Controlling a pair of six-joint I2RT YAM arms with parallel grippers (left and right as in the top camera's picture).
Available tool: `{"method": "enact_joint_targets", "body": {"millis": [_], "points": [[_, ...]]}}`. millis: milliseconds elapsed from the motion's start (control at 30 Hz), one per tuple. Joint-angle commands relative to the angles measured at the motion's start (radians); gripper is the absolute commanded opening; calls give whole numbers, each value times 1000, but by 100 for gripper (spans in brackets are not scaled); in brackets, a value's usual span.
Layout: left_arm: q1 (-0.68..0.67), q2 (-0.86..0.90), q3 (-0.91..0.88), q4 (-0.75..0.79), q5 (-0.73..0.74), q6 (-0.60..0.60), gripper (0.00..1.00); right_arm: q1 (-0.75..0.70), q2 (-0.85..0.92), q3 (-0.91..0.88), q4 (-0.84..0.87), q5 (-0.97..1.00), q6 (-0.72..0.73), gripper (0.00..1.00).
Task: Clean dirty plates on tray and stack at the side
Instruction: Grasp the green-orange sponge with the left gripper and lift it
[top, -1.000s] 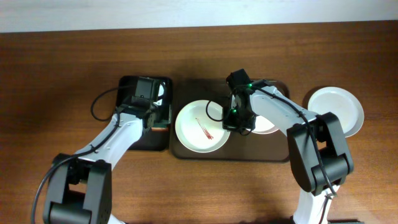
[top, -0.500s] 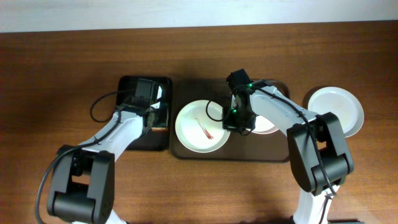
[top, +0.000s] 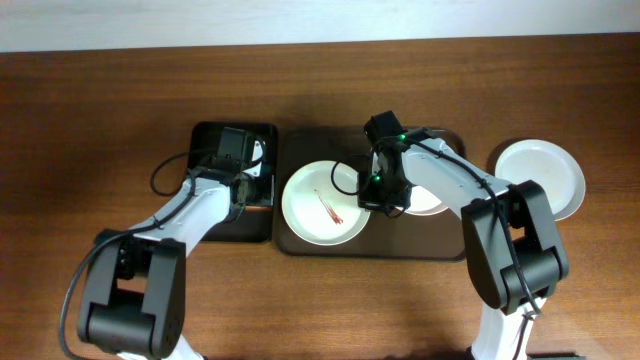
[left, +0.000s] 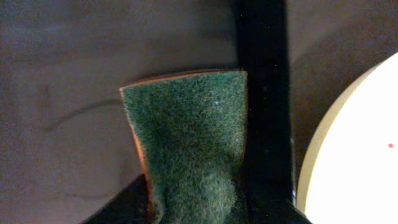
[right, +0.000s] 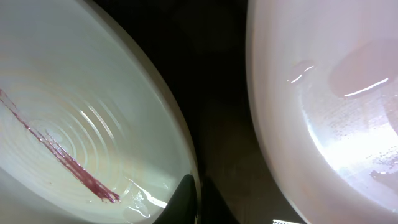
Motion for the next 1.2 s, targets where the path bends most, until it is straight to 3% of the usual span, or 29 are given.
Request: {"method": "enact_joint_targets", "body": {"millis": [0,200,500,1167], "points": [[2,38,3,-2,26,-8,0,-1,11,2,-1,30,-10,5],[3,-6,8,-10,-40,-8,0,-1,11,2,-1,31,-10,5],[5,-222,8,-9,-70,-8,0,-1,11,2,-1,31,-10,5],[13,-499,8,172,-190,37,0,-1,11,2,-1,31,-10,5]]}}
